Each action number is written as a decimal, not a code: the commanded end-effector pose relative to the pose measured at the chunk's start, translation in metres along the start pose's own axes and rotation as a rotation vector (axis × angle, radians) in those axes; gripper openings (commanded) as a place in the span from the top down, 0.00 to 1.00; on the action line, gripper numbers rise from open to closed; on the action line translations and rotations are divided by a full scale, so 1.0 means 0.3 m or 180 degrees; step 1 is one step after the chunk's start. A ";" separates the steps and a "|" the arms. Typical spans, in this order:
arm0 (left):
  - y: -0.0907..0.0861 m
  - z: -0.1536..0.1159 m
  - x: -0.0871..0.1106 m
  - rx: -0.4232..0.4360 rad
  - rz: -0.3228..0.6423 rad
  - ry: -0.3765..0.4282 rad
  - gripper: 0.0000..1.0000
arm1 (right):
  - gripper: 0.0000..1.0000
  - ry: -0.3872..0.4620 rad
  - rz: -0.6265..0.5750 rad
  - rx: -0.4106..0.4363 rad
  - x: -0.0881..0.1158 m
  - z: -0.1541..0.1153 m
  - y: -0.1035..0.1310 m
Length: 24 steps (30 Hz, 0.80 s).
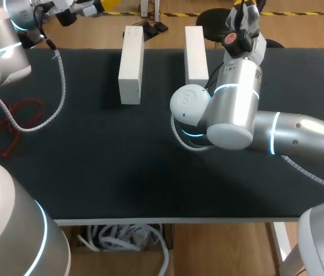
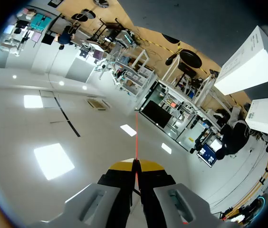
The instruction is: Grab the tape and strap the tape.
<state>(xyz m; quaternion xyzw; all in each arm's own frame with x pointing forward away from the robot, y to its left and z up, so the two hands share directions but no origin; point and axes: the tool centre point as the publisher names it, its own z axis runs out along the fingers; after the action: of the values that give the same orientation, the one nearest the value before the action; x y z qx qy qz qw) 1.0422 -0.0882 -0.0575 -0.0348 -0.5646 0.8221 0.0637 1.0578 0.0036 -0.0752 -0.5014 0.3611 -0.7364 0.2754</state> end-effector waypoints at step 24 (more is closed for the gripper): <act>-0.009 0.003 0.014 0.0008 0.0049 -0.0043 0.68 | 1.00 -0.0006 -0.0007 -0.0016 0.003 0.000 -0.005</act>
<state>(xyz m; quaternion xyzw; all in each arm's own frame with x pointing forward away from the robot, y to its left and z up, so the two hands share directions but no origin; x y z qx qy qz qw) 1.0403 -0.0864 -0.0554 -0.0357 -0.5632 0.8236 0.0565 1.0578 0.0036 -0.0752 -0.5014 0.3611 -0.7364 0.2754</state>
